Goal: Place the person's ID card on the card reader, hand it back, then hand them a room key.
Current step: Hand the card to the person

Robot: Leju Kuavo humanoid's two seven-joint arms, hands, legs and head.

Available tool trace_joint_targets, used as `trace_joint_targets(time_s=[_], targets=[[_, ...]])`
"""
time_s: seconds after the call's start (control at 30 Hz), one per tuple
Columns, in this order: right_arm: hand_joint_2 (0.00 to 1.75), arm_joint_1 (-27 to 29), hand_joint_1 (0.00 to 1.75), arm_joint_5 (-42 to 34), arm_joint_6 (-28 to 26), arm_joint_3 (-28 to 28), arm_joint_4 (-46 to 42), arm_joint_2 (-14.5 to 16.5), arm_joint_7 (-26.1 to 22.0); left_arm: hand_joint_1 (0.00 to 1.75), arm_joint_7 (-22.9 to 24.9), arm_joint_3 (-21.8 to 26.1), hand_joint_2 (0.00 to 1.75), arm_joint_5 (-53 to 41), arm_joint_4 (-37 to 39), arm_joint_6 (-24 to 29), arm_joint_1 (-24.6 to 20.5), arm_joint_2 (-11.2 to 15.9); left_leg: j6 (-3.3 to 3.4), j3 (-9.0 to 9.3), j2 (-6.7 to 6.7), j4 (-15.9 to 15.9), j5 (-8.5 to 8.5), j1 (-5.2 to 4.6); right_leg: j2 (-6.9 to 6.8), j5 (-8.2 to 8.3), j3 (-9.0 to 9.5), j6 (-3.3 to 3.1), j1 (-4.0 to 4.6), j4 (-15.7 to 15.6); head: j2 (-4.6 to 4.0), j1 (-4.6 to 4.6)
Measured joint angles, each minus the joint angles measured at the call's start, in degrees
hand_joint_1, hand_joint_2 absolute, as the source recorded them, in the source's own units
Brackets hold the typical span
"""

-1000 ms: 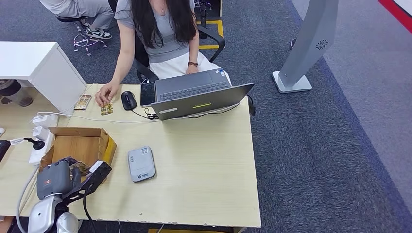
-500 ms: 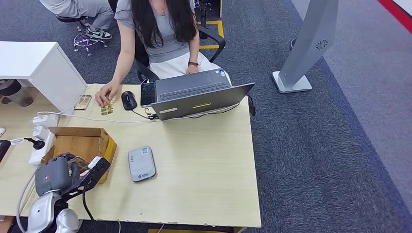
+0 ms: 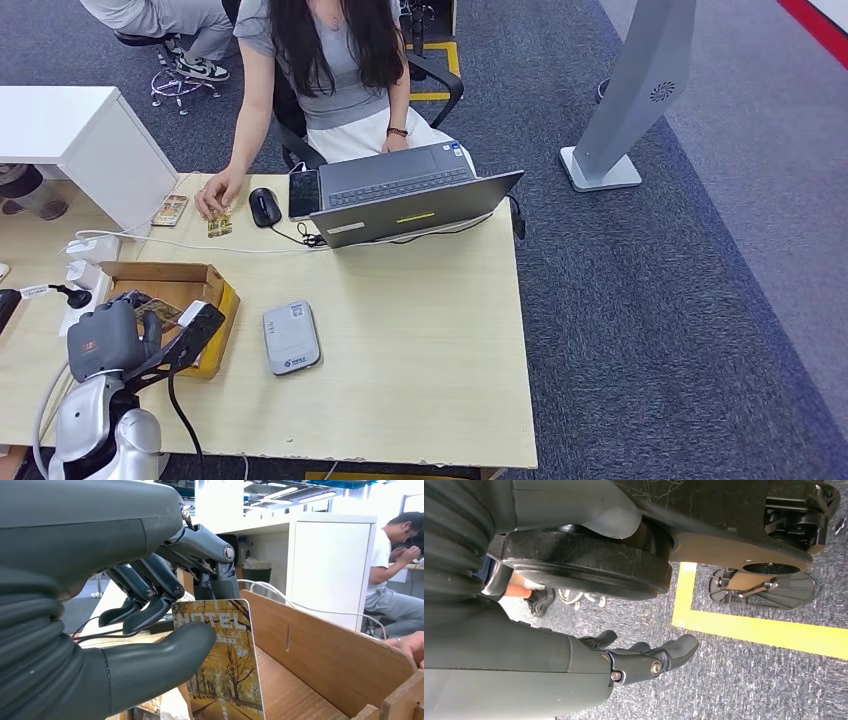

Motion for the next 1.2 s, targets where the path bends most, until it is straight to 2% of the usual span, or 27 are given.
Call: trace_joint_targets(time_s=[0.23, 0.4, 0.53, 0.6, 0.67, 0.73, 0.83, 0.97, 1.2], targets=[[1.75, 0.0, 0.0, 0.7, 0.0, 0.0, 0.0, 0.0, -0.2, 1.75, 0.2, -0.6, 1.75, -1.4, -0.2, 0.9, -1.9, 0.3, 0.01, 0.0, -0.02, 0.0, 0.05, 0.0, -0.02, 0.01, -0.02, 0.0, 0.0, 0.0, 0.0, 0.01], [1.75, 0.0, 0.0, 1.5, 0.0, 0.0, 0.0, 0.0, -0.6, 1.75, 2.5, -2.2, 1.75, -3.2, -0.4, 0.9, -9.2, 1.7, 0.0, -0.01, -0.03, 0.0, 0.13, 0.01, -0.03, 0.1, -0.01, -0.02, 0.01, 0.0, 0.0, 0.0], [1.75, 0.1, 0.0, 1.7, 0.2, 0.0, -0.1, 0.0, -0.8, 1.75, 7.6, -5.8, 1.75, -3.4, 0.0, 0.1, -14.2, 4.2, -0.02, -0.03, 0.01, 0.1, 0.17, 0.03, 0.02, 0.16, -0.18, -0.05, 0.03, 0.0, 0.0, -0.01], [1.75, 0.1, 0.0, 2.3, 0.7, 0.0, -0.2, 0.0, -0.8, 1.75, 13.1, -9.4, 1.75, -3.4, 2.2, -0.9, -19.1, 6.7, -0.04, -0.22, -0.1, 0.1, 0.28, 0.11, -0.09, 0.2, -0.32, -0.04, 0.12, 0.0, 0.0, 0.02], [1.75, 0.0, 0.0, 2.9, 1.1, 0.0, -0.3, 0.0, -0.7, 1.75, 18.6, -14.4, 1.75, -3.4, 6.0, -1.9, -26.1, 9.9, -0.08, -0.37, -0.23, 0.2, 0.37, 0.16, -0.21, 0.3, -0.32, -0.07, 0.18, 0.0, 0.0, 0.07], [1.75, 0.0, 0.0, 3.2, 1.2, 0.0, -0.4, 0.0, -0.6, 1.75, 21.2, -18.6, 1.75, -3.4, 9.5, -2.4, -31.5, 12.2, -0.1, -0.34, -0.16, 0.1, 0.39, 0.13, -0.15, 0.38, -0.28, -0.09, 0.18, 0.0, 0.0, 0.07], [1.75, 0.0, 0.0, 3.4, 1.3, 0.0, -0.6, 0.0, -0.5, 1.75, 22.6, -22.9, 1.75, -3.4, 14.0, -2.4, -35.6, 13.7, -0.11, -0.33, 0.0, 0.1, 0.4, 0.11, 0.01, 0.41, -0.31, -0.07, 0.18, 0.1, 0.0, 0.07], [1.75, -0.1, 0.0, 3.8, 1.4, 0.0, -0.6, 0.0, -0.4, 1.75, 23.1, -26.4, 1.75, -3.4, 18.5, -2.0, -38.7, 15.2, -0.11, -0.34, 0.06, 0.1, 0.4, 0.1, 0.07, 0.43, -0.32, -0.06, 0.17, 0.1, 0.0, 0.08], [1.75, -0.1, 0.0, 4.1, 1.5, 0.0, -0.7, 0.0, -0.2, 1.75, 23.0, -27.7, 1.75, -3.4, 21.8, -1.4, -39.6, 16.6, -0.11, -0.34, 0.05, 0.1, 0.4, 0.12, 0.07, 0.42, -0.34, -0.06, 0.16, 0.1, 0.0, 0.08]])
